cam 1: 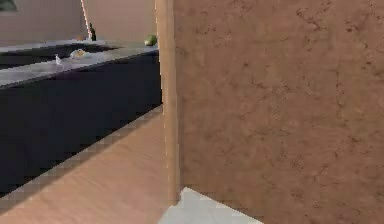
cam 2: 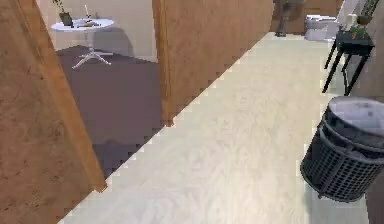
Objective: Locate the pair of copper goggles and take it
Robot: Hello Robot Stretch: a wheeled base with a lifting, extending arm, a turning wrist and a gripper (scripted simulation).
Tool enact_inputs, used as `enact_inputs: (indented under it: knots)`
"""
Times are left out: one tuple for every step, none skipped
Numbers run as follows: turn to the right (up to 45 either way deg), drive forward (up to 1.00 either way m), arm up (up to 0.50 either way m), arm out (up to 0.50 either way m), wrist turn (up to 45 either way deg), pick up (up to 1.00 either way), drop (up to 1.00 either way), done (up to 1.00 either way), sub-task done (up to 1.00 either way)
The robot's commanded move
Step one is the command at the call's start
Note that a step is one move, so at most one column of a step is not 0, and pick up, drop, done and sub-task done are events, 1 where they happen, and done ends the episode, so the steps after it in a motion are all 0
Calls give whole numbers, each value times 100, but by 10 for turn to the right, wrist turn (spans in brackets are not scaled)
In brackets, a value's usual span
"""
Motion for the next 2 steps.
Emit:
enact_inputs:
  knots:
    - [450,0,0,0,0,0,0,0,0]
    - [330,0,0,0,0,0,0,0,0]
